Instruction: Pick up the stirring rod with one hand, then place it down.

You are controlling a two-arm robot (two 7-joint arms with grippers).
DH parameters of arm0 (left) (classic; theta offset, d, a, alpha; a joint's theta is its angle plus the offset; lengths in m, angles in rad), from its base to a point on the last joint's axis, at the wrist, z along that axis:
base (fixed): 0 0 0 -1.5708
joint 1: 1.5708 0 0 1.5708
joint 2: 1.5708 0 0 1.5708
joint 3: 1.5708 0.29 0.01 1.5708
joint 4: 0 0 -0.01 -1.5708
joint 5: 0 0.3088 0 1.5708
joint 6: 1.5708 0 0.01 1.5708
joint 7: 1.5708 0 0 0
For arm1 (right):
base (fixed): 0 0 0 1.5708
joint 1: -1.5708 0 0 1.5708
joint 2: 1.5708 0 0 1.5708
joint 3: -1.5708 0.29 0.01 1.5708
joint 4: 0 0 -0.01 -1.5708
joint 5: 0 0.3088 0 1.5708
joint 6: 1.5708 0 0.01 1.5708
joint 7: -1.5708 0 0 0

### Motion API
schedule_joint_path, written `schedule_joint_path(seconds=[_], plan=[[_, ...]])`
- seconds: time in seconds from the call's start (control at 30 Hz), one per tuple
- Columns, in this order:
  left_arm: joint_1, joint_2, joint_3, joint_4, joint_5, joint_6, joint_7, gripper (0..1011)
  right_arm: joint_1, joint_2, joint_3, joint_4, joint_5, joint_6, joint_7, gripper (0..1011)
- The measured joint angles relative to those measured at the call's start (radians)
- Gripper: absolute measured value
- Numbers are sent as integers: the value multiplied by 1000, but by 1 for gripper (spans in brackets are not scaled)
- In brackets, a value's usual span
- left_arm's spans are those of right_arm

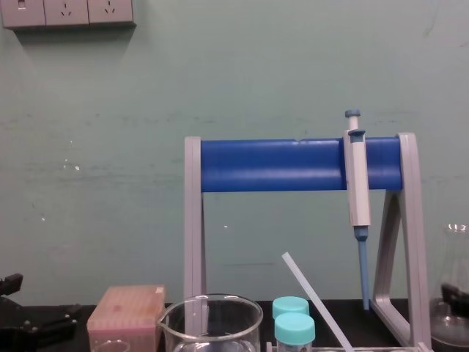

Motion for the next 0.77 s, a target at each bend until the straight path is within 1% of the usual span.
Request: schedule_joint_path(seconds=[0.07, 0.2, 0.77], plan=[[0, 0, 0, 0, 0, 0, 0, 1000, -16, -2, 9, -10, -4, 30, -17, 1003], [0, 0, 0, 0, 0, 0, 0, 1000, -29, -6, 15, -17, -4, 55, -19, 1003], [0, 0, 0, 0, 0, 0, 0, 1000, -22, -5, 11, -13, -2, 44, -17, 1003]])
